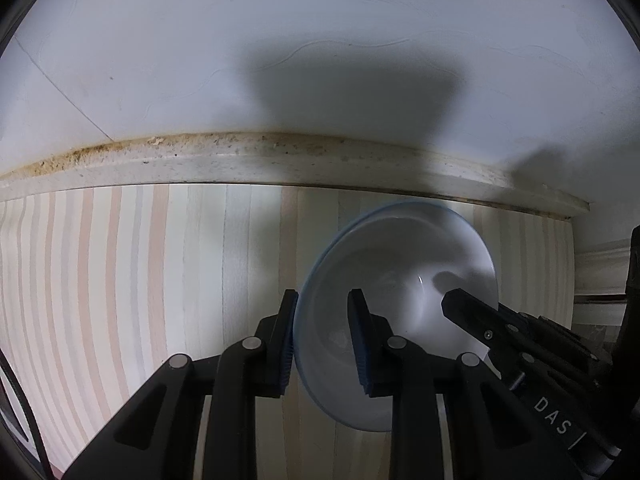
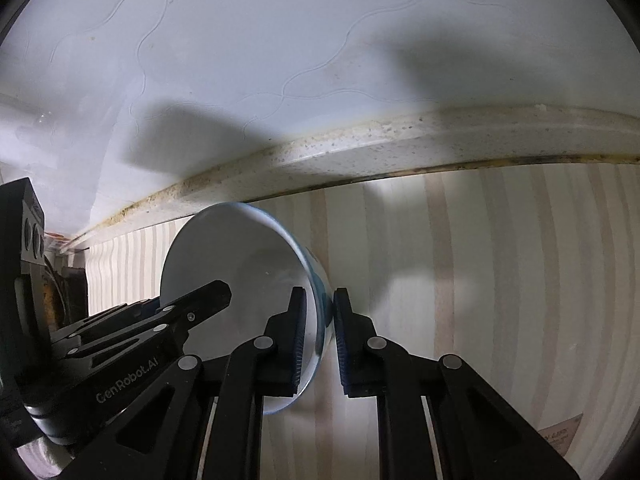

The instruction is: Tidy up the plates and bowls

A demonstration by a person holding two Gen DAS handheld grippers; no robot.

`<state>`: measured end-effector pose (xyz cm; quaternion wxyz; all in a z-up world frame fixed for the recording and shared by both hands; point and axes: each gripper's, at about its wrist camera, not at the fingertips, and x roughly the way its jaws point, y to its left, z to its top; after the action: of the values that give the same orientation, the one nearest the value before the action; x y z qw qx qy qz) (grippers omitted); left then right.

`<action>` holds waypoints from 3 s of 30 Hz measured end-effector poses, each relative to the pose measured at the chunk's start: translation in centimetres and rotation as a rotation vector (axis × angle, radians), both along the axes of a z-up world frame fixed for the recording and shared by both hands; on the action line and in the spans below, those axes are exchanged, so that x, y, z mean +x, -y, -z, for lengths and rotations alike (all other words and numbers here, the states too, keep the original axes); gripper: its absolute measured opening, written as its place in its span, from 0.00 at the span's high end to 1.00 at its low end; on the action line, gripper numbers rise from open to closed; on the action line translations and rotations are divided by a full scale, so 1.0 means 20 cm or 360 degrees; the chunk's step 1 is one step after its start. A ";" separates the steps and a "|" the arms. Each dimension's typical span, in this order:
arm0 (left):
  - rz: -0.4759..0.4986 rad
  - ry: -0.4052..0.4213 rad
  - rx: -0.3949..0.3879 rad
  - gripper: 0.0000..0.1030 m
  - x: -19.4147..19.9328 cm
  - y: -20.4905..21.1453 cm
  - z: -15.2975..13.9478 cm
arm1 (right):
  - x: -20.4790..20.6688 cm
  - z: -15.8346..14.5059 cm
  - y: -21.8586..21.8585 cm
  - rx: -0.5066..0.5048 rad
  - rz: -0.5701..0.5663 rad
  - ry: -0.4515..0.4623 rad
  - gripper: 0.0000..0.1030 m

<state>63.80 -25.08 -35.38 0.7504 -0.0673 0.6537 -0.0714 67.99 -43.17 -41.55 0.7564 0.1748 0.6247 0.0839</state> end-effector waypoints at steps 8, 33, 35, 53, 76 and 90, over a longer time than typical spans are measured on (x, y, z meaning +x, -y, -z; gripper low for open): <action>0.0025 0.0068 -0.0005 0.78 -0.09 -0.03 -0.12 | -0.07 -0.11 0.00 -0.0003 -0.0001 0.0054 0.85; 0.0213 0.0201 -0.0061 0.78 -0.92 -0.04 -0.48 | -1.10 -0.64 0.05 -0.0061 0.0054 0.0192 0.85; 0.0230 0.0192 -0.0064 0.78 -0.97 -0.01 -0.46 | -1.19 -0.65 0.06 -0.0068 0.0060 0.0181 0.85; 0.0342 0.0000 -0.0008 0.78 -1.23 0.16 -0.25 | -1.49 -0.40 0.16 -0.0054 0.0092 -0.0023 0.85; 0.0344 -0.0039 0.0055 0.78 -1.27 0.16 -0.19 | -1.45 -0.30 0.16 -0.0044 0.0102 -0.0154 0.82; 0.0436 0.0247 0.0021 0.78 -1.51 0.06 -0.61 | -1.72 -0.69 0.10 -0.0172 0.0164 0.0104 0.82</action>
<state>33.54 -26.31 -23.11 0.7824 0.0331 0.5972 -0.1738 33.50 -45.15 -27.70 0.7880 0.1628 0.5935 0.0168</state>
